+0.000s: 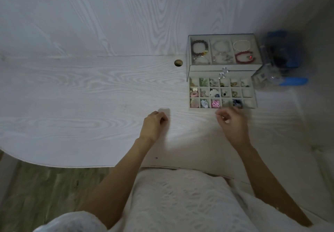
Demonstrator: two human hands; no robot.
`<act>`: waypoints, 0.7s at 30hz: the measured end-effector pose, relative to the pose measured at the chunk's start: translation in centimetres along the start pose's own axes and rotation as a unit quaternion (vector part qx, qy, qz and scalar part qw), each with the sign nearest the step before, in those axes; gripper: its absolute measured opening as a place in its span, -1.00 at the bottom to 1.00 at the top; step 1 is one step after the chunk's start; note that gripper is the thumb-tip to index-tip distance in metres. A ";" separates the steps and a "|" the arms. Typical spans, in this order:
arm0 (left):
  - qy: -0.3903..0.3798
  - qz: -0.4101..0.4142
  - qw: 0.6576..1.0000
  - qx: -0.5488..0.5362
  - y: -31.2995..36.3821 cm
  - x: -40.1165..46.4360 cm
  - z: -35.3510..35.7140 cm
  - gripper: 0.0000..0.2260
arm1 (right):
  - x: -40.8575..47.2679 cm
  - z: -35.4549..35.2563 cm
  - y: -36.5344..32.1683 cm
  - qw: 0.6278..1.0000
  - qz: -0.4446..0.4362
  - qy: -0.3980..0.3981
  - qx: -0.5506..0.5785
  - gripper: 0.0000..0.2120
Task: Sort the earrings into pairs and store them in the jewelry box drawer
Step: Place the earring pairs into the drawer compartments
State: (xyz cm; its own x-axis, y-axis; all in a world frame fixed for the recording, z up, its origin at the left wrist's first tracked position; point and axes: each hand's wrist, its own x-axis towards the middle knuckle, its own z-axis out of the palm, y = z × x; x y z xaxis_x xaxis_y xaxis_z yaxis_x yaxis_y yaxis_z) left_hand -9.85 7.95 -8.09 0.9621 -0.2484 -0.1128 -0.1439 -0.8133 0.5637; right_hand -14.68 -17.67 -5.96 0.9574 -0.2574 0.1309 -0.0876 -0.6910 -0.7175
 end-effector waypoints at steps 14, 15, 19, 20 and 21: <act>0.008 0.217 0.967 -0.134 11.3 7.5 0.7 -0.94 | 4.1 -3.8 6.6 0.983 0.047 0.093 -0.150 -0.81; 0.005 0.236 0.962 -0.137 12.7 8.5 1.3 -0.94 | 3.8 -4.1 6.8 0.985 0.061 0.091 -0.130 -0.79; 0.020 0.286 0.952 -0.104 16.9 11.2 3.8 -0.93 | 2.6 -4.0 7.4 0.981 0.081 0.085 -0.153 -0.69; 0.017 0.299 0.950 -0.091 18.1 11.8 4.8 -0.92 | 2.4 -4.3 7.8 0.977 0.099 0.076 -0.171 -0.66; 0.009 0.310 0.947 -0.077 19.0 12.3 5.7 -0.92 | 2.3 -4.4 7.9 0.974 0.116 0.060 -0.186 -0.65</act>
State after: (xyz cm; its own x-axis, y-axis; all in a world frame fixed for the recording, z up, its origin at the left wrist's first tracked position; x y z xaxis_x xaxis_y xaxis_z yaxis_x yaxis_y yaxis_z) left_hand -2.07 -13.52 -3.44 0.7071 -0.6434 0.2933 -0.6492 -0.4265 0.6298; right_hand -14.42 -26.69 -8.29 0.8634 -0.4965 0.0897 -0.4117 -0.7962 -0.4434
